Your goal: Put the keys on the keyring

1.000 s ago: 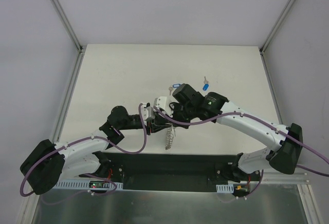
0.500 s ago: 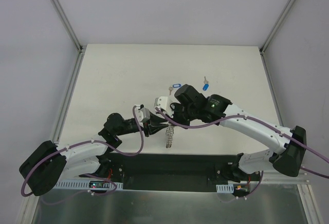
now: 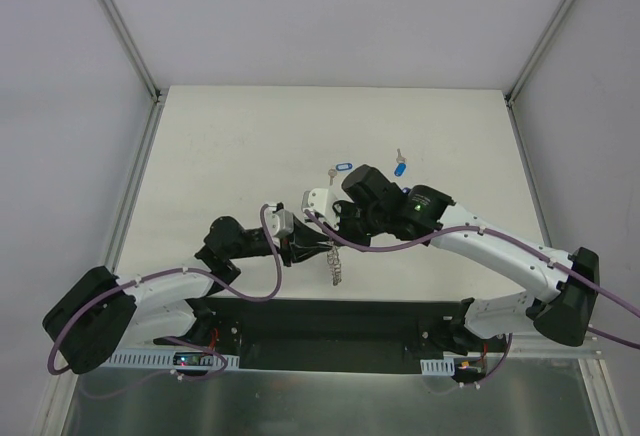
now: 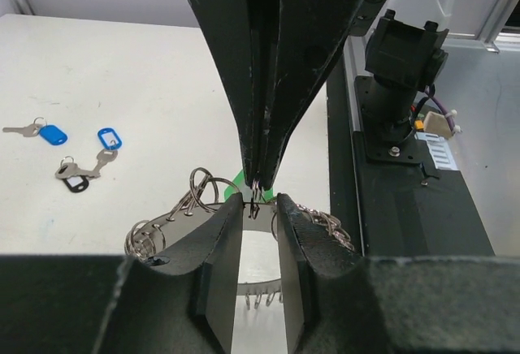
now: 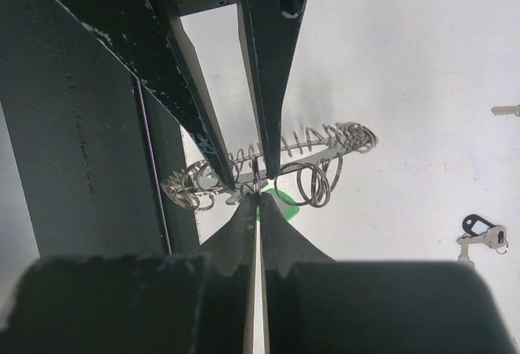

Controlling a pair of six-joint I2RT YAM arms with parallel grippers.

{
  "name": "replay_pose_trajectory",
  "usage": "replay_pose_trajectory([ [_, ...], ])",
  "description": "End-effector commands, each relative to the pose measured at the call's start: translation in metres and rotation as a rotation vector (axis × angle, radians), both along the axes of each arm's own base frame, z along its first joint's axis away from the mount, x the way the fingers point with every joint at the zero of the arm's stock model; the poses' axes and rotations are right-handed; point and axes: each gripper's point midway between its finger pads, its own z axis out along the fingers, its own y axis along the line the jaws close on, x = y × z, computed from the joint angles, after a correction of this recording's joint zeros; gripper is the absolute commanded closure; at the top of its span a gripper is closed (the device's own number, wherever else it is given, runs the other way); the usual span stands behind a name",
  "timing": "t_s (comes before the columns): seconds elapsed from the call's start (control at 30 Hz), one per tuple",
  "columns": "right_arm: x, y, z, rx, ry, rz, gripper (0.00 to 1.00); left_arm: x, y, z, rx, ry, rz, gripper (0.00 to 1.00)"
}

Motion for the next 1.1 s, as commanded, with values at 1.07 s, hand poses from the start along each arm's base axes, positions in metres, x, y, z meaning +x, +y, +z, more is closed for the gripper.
replay_pose_trajectory([
  [1.07,0.003,-0.012,0.052,0.626,-0.011,-0.317,0.62,-0.002,0.008,0.054,-0.188,-0.047,0.050,1.00],
])
